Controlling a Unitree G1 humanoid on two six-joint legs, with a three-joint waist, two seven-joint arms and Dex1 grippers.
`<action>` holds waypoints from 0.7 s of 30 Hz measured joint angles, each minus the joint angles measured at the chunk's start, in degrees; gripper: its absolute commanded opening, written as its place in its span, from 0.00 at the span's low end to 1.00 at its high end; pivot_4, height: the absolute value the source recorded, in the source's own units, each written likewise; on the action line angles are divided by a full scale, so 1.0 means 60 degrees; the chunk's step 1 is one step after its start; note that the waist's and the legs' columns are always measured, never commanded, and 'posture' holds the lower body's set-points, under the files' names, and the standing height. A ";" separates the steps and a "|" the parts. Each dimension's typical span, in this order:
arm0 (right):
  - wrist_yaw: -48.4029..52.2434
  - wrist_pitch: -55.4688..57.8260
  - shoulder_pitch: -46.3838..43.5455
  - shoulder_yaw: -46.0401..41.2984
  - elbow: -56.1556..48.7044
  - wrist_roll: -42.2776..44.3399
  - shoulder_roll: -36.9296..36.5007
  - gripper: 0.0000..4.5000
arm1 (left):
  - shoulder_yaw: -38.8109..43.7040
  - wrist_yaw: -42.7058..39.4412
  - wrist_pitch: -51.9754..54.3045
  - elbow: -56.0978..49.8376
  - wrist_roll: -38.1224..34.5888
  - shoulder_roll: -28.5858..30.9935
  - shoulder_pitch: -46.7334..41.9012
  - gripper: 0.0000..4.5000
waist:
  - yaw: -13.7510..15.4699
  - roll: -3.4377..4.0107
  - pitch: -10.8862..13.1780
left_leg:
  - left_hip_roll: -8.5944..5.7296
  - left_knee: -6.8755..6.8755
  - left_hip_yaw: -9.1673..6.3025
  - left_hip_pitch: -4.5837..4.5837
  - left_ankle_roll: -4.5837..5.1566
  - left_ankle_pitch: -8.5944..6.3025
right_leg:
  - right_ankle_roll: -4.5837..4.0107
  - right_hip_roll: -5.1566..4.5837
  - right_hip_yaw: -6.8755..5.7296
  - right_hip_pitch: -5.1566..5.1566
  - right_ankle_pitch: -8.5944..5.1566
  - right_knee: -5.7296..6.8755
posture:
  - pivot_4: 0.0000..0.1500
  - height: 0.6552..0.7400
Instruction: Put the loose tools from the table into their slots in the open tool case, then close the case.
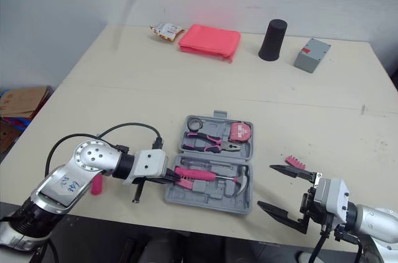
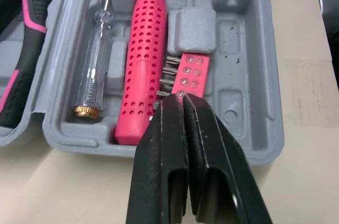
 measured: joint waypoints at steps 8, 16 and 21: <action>0.0046 -0.0152 -0.0191 0.0000 0.0259 -0.0013 0.0000 1.00 | -0.0261 0.0279 0.0387 0.0219 0.0054 -0.0261 0.0026 0.02 | 0.0014 0.0070 -0.0127 | -0.0002 -0.0021 -0.0002 0.0035 0.0015 -0.0011 | -0.0013 -0.0010 -0.0001 0.0086 -0.0007 -0.0024 | 1.00 1.00; 0.0049 -0.0184 -0.0237 0.0001 0.0319 -0.0098 -0.0002 1.00 | -0.0159 0.0431 0.0304 0.0670 -0.0006 -0.0516 0.0407 0.02 | -0.0006 0.0080 -0.0203 | -0.0004 -0.0162 -0.0008 0.0281 -0.0039 -0.0045 | -0.0211 -0.0024 0.0001 0.0329 -0.0095 -0.0175 | 1.00 1.00; 0.0025 -0.0198 -0.0294 -0.0004 0.0344 -0.0116 -0.0002 1.00 | 0.0102 0.0528 0.0266 0.0886 -0.0335 -0.0825 0.0836 0.02 | 0.0030 0.0102 -0.0261 | -0.0005 -0.0174 -0.0015 0.0282 -0.0052 -0.0069 | -0.0220 -0.0025 -0.0002 0.0331 -0.0102 -0.0186 | 1.00 1.00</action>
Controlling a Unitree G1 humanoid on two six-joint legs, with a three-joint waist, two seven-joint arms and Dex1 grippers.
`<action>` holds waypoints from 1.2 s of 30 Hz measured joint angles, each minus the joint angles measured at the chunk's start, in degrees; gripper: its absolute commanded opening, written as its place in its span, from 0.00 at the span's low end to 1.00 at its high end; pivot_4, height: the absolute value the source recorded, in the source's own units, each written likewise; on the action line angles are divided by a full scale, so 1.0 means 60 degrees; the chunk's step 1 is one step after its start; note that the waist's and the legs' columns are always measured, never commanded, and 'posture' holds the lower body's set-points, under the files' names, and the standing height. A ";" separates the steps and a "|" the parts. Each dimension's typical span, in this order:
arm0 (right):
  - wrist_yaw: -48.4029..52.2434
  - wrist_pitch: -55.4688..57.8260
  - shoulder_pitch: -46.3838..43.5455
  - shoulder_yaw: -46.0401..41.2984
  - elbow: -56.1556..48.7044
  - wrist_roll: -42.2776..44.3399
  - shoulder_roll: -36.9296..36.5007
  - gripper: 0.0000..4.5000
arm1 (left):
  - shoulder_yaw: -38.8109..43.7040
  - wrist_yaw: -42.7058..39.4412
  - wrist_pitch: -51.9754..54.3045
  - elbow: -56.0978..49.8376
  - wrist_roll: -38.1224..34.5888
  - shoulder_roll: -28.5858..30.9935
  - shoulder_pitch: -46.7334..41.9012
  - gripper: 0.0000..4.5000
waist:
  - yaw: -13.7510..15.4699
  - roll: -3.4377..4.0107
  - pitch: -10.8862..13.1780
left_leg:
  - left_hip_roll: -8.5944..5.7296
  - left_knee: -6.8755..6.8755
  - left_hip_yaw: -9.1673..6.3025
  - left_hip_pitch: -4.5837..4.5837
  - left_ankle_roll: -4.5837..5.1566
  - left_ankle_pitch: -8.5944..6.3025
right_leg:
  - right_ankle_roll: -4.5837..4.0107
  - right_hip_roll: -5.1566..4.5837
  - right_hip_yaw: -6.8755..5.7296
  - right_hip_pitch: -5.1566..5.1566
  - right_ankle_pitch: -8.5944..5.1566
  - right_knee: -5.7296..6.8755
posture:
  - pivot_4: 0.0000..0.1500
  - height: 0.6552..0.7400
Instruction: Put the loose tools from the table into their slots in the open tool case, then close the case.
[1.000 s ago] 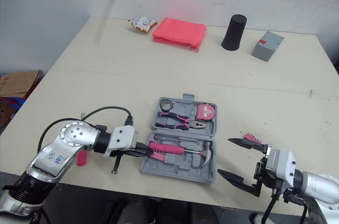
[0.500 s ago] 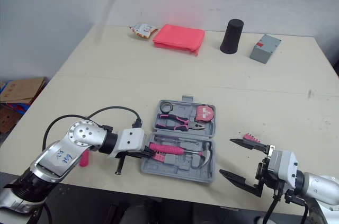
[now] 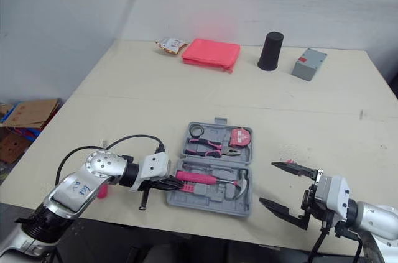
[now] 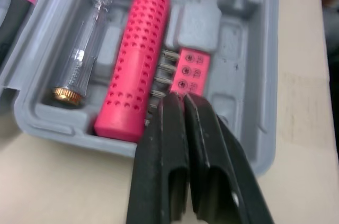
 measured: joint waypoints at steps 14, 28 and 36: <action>0.0094 -0.0012 0.0419 -0.0899 0.0097 0.0176 -0.0101 1.00 | 0.2045 -0.0425 -0.3347 0.1395 -0.1925 -0.1181 0.1246 0.07 | -0.0009 -0.0076 0.0092 | 0.0004 0.0026 -0.0051 -0.0323 0.0029 0.0047 | 0.0166 0.0014 -0.0060 -0.0344 0.0089 0.0014 | 1.00 1.00; 0.0136 -0.1250 0.1201 -0.4976 0.5469 0.0229 -0.0163 1.00 | 0.9064 0.1387 -0.4750 0.5179 -0.2950 0.0612 0.2935 0.98 | -0.0065 -0.0188 0.0316 | -0.0003 0.0026 -0.0019 -0.0347 0.0023 -0.0012 | 0.0198 0.0014 -0.0029 -0.0362 0.0066 -0.0039 | 1.00 1.00; -0.0391 -0.2285 0.1627 -0.5910 0.8480 -0.0048 -0.0198 1.00 | 1.0764 0.2018 -0.6024 0.9237 -0.2514 0.1577 0.4091 0.98 | -0.0103 -0.0177 0.0325 | -0.0005 0.0010 -0.0016 -0.0317 -0.0032 -0.0057 | 0.0174 -0.0010 -0.0033 -0.0362 0.0054 -0.0015 | 1.00 1.00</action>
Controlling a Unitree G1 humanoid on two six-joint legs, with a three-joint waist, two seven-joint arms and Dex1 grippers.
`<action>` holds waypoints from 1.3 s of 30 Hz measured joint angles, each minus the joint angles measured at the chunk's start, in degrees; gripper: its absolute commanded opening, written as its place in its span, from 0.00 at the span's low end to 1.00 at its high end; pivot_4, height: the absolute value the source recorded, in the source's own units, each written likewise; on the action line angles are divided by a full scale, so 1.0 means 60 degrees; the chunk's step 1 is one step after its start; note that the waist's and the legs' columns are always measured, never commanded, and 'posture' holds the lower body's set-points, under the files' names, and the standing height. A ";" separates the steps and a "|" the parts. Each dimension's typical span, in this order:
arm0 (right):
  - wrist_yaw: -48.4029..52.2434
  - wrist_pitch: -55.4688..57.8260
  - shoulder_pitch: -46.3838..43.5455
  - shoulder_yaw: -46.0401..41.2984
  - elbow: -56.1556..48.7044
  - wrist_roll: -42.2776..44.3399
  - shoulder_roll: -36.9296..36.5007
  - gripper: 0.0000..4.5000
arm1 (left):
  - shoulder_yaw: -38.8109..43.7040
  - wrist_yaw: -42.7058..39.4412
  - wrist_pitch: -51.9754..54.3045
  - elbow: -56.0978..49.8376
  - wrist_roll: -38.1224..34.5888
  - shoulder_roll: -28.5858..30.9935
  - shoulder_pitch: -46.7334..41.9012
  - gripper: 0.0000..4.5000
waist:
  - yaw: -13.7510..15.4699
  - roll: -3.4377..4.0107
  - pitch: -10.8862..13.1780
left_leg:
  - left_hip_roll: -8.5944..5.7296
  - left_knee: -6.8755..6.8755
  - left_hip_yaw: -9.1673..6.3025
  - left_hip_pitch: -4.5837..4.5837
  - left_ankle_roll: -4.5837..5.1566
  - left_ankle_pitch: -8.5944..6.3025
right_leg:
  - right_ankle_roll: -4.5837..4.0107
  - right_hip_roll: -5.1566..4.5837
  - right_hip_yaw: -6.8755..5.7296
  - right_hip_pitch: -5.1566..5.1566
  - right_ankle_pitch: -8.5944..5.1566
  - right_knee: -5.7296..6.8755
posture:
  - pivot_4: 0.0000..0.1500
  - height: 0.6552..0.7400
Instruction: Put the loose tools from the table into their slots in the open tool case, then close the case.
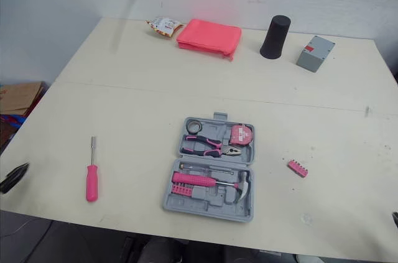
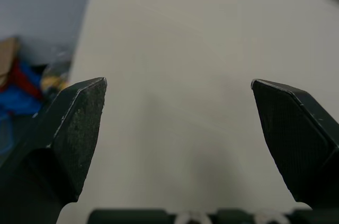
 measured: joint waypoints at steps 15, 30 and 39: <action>-0.1364 0.3043 -0.1297 0.2887 -0.4557 0.0005 -0.0026 1.00 | -0.2316 -0.1035 0.1068 -0.4829 -0.0915 -0.0746 -0.1256 0.98 | -0.0057 0.0030 -0.0007 | 0.0003 0.0000 -0.0006 -0.0035 0.0034 0.0077 | -0.0015 0.0008 -0.0020 -0.0031 0.0033 0.0040 | 1.00 1.00; 0.0392 0.3249 -0.4293 0.5945 -0.2672 -0.1307 -0.0828 1.00 | -0.6130 -0.2115 0.4946 -1.0553 -0.2708 -0.0606 -0.2884 0.98 | 0.0056 0.0025 0.0012 | 0.0026 0.0135 0.0064 -0.0021 0.0015 0.0099 | 0.0067 0.0074 0.0065 -0.0005 0.0032 0.0060 | 1.00 1.00; 0.0730 0.2408 -0.4974 0.6102 -0.1441 -0.1533 -0.0612 1.00 | -0.6140 -0.2543 0.5198 -1.0592 -0.2695 -0.0516 -0.2848 0.98 | 0.0022 0.0023 0.0016 | 0.0030 0.0180 0.0065 0.0008 0.0019 0.0097 | 0.0069 0.0074 0.0077 0.0019 0.0036 0.0116 | 1.00 1.00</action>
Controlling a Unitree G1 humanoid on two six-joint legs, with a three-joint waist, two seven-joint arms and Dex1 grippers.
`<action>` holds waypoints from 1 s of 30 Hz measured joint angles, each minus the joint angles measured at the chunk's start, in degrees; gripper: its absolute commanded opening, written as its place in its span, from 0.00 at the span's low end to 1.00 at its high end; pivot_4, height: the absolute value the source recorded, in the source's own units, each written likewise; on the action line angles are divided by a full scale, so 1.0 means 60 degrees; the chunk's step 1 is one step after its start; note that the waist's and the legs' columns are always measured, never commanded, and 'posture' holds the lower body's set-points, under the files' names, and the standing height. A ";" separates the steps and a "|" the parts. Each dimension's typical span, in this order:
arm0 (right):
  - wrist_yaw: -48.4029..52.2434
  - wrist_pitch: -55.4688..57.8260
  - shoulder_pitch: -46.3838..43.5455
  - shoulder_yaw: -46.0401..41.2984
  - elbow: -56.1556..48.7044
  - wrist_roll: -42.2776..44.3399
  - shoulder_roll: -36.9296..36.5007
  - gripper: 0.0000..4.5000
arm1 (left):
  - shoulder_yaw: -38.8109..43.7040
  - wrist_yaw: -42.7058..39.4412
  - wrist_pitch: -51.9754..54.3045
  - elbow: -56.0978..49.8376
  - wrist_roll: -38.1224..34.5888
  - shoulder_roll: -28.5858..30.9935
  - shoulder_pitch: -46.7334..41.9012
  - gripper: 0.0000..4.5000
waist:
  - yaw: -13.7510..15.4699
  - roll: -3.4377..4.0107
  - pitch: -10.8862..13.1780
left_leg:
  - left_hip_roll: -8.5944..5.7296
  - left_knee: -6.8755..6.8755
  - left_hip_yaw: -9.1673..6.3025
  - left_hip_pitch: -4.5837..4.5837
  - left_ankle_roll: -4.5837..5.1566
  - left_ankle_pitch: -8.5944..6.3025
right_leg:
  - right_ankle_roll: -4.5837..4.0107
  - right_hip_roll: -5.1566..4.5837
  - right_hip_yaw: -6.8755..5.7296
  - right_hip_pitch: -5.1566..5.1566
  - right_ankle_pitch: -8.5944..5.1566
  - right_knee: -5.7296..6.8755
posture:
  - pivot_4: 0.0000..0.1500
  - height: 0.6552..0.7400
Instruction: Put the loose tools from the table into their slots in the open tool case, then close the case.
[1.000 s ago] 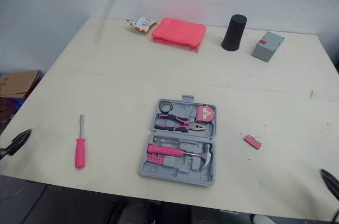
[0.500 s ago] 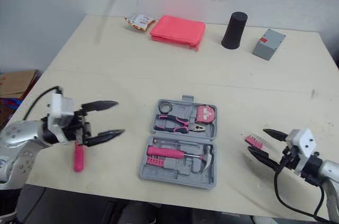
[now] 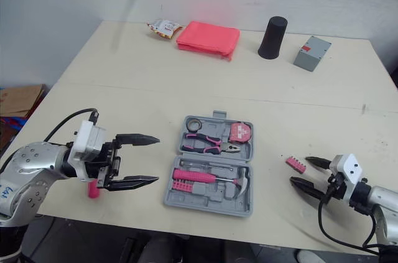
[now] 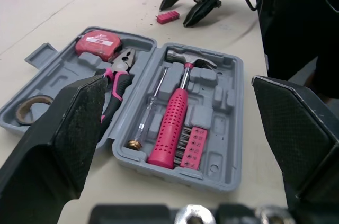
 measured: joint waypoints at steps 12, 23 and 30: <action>0.0390 -0.0524 -0.0687 0.0421 0.0643 -0.0064 0.0190 0.17 | -0.0036 -0.0333 0.0040 0.0012 0.0145 0.0053 -0.0007 1.00 | -0.0148 -0.0014 0.0004 | 0.0001 0.0007 -0.0004 0.0005 0.0005 0.0004 | 0.0003 -0.0003 -0.0001 0.0005 0.0006 0.0014 | 1.00 1.00; 0.0090 -0.1000 -0.0437 0.0265 -0.0436 -0.0038 0.0203 0.17 | -0.0376 -0.0522 -0.0377 0.0060 0.0465 -0.0212 -0.0013 1.00 | -0.0187 0.0017 0.0026 | -0.0015 0.0002 -0.0002 -0.0004 0.0025 0.0015 | 0.0008 -0.0021 0.0000 -0.0006 0.0029 0.0019 | 1.00 1.00; -0.0238 0.3305 -0.0005 0.0587 -0.6005 0.1061 -0.2200 0.17 | -0.0932 -0.1271 -0.1400 0.0853 0.0984 -0.0427 -0.0266 1.00 | -0.0141 0.0029 0.0035 | 0.0005 -0.0015 -0.0031 -0.0033 0.0007 0.0013 | 0.0001 -0.0007 -0.0019 -0.0029 0.0024 0.0002 | 1.00 1.00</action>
